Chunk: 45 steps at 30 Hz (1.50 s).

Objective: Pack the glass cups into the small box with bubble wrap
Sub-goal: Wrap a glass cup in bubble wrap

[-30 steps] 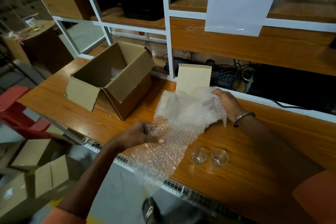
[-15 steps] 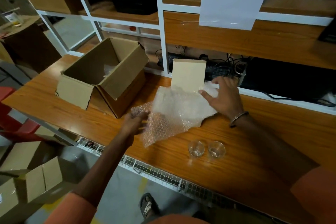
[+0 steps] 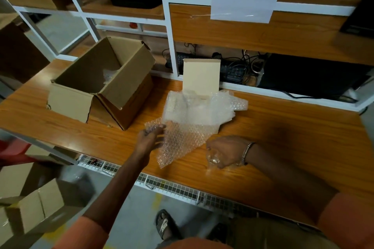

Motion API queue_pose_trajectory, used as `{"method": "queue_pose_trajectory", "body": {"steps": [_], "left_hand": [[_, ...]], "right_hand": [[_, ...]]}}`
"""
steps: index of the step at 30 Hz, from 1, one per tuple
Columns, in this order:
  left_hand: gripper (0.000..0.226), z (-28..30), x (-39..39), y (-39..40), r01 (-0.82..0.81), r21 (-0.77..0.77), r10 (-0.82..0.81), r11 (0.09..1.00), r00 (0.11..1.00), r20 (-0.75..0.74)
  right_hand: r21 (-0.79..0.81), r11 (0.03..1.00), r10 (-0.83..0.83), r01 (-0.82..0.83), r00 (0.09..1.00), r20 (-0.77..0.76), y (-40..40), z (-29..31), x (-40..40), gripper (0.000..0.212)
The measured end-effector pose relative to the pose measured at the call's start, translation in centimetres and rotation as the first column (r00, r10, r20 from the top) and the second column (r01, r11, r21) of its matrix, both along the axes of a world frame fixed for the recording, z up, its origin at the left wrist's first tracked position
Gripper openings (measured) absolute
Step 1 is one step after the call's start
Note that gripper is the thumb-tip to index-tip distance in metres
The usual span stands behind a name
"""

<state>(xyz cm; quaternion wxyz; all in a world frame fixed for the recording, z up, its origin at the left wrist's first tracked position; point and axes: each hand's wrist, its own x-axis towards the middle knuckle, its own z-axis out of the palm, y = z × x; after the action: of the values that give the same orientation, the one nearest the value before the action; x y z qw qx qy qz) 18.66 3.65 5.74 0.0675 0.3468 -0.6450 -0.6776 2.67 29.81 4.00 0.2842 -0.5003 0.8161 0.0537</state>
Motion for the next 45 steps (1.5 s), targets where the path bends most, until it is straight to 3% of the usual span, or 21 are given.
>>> {"method": "queue_pose_trajectory", "body": {"steps": [4,10,15,17,19,21,24,25,29,34,37,41,45], "left_hand": [[0.029,0.8,0.2,0.0,0.025,-0.006,-0.025,1.000,0.999,-0.034],[0.035,2.9,-0.1,-0.4,0.063,-0.039,-0.067,0.997,0.993,-0.095],[0.050,6.2,-0.9,0.7,0.197,-0.022,-0.198,0.980,0.959,-0.202],[0.063,7.6,-1.1,0.8,0.264,0.052,-0.244,0.963,0.939,-0.241],[0.082,8.6,-1.4,0.2,0.257,0.178,-0.203,0.950,0.940,-0.274],[0.084,9.0,-1.5,-0.4,0.256,0.225,-0.186,0.940,0.939,-0.288],[0.041,8.7,-1.5,-1.2,0.260,0.117,-0.217,0.959,0.931,-0.294],[0.036,8.6,-1.6,-1.4,0.261,0.100,-0.220,0.960,0.927,-0.304],[0.049,8.6,-2.2,-1.3,0.250,0.026,-0.230,0.968,0.922,-0.310],[0.078,8.5,-2.7,-1.5,0.260,0.118,-0.206,0.958,0.916,-0.343],[0.081,8.5,-3.0,-1.6,0.270,0.082,-0.227,0.959,0.912,-0.342],[0.079,8.3,-3.5,-1.7,0.259,-0.008,-0.247,0.966,0.910,-0.332],[0.082,8.6,-3.8,-2.1,0.197,-0.048,-0.202,0.979,0.922,-0.329]], "right_hand": [[-0.141,0.981,-0.128,0.135,0.990,0.054,0.0,1.0,-0.5,0.078],[-0.364,0.862,-0.215,0.353,0.905,0.368,-2.9,6.4,-1.9,0.055],[-0.464,0.729,-0.212,0.504,0.810,0.547,-6.6,9.4,-2.2,0.068],[-0.488,0.669,-0.201,0.560,0.769,0.607,-7.5,9.9,-2.2,0.072],[-0.482,0.611,-0.199,0.628,0.711,0.674,-8.3,10.1,-2.2,0.069],[-0.442,0.554,-0.212,0.706,0.633,0.745,-8.9,10.6,-2.2,0.065],[-0.381,0.505,-0.195,0.774,0.532,0.824,-9.6,11.4,-2.1,0.060],[-0.365,0.503,-0.185,0.784,0.510,0.840,-9.7,11.6,-2.0,0.059],[-0.331,0.522,-0.162,0.786,0.472,0.866,-10.7,12.3,-1.7,0.056],[-0.309,0.503,-0.149,0.807,0.434,0.889,-12.1,13.1,-1.7,0.049],[-0.255,0.535,-0.166,0.805,0.396,0.903,-12.5,14.0,-1.6,0.040],[-0.261,0.552,-0.235,0.792,0.448,0.863,-12.5,14.5,-1.9,0.047],[-0.551,0.447,-0.352,0.705,0.705,0.616,-12.5,14.8,-1.9,0.050]]}}
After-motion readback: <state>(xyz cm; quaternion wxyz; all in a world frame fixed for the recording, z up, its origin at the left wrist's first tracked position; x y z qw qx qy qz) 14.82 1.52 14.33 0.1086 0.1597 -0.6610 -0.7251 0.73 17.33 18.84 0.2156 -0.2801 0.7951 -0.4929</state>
